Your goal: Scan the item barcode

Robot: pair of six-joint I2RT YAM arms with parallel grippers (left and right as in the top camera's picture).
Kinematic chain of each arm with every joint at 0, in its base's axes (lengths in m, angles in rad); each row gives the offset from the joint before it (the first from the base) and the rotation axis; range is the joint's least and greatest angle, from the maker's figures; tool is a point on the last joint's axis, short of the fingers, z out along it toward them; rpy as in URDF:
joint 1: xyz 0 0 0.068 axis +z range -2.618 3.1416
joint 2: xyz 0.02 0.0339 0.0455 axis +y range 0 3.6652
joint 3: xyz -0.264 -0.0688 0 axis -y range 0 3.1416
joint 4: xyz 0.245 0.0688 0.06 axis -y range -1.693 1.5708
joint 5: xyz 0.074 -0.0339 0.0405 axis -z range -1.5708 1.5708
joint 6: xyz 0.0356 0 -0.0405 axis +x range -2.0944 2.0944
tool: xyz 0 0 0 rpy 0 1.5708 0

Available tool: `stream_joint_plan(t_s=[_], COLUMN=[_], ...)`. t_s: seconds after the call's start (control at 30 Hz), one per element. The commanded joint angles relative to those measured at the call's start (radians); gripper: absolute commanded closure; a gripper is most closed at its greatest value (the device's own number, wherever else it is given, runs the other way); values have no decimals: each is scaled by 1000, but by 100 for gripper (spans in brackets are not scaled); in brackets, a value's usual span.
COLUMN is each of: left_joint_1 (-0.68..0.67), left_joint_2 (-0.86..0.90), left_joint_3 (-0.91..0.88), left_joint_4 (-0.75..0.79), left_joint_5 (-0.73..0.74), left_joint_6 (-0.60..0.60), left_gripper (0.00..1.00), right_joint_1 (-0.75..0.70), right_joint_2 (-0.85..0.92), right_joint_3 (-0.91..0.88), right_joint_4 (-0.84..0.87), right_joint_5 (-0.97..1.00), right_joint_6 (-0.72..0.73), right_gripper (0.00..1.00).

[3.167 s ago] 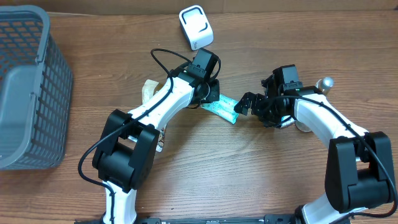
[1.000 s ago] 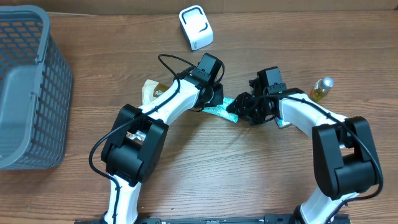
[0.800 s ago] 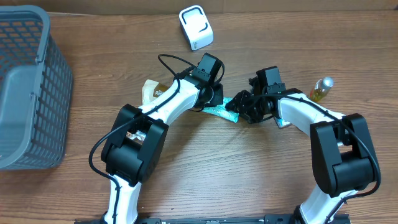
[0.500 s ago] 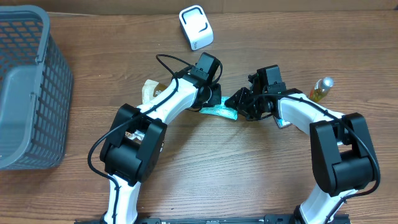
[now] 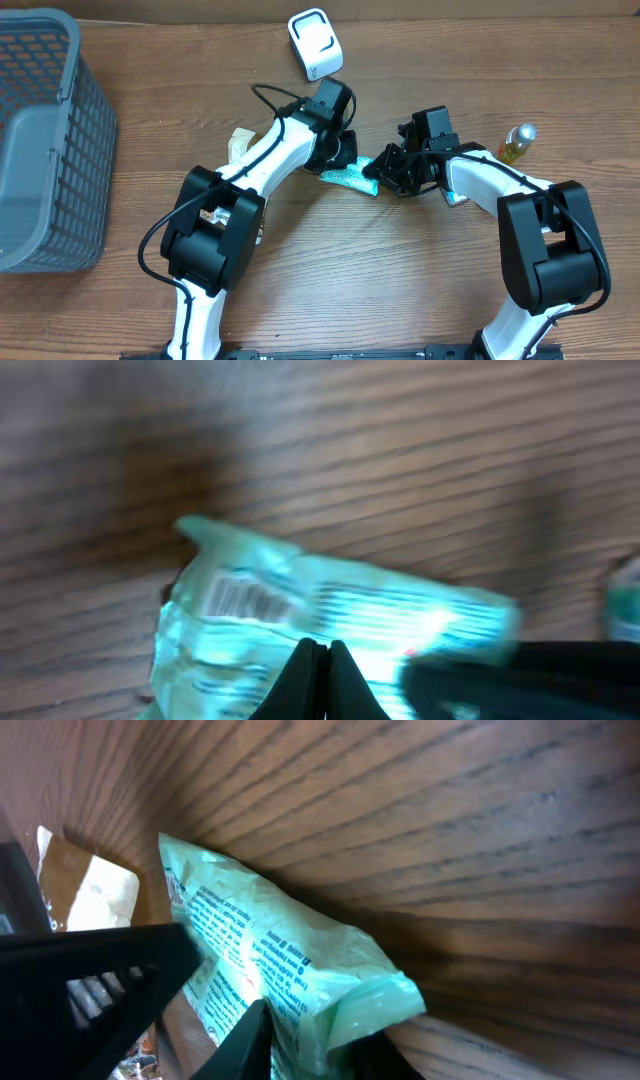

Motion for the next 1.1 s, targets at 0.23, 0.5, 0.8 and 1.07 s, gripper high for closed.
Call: stream_joint_plan(t_s=[0.23, 0.5, 0.8, 1.07], left_joint_1=[175, 432, 554, 554], left_joint_2=[-16, -16, -15, -15], left_joint_3=[475, 713, 709, 709], left_joint_4=[-236, -417, -441, -440], left_joint_5=[23, 23, 22, 22], left_joint_6=[118, 133, 132, 132], left_gripper=[92, 69, 0, 1], right_joint_1=[-26, -26, -26, 38], right_joint_2=[6, -35, -76, -76], right_joint_3=[-2, 119, 563, 806], right_joint_4=[55, -42, -342, -266], right_joint_5=[-34, -34, 29, 386], right_joint_6=[-100, -290, -418, -607], right_gripper=[90, 96, 96, 96])
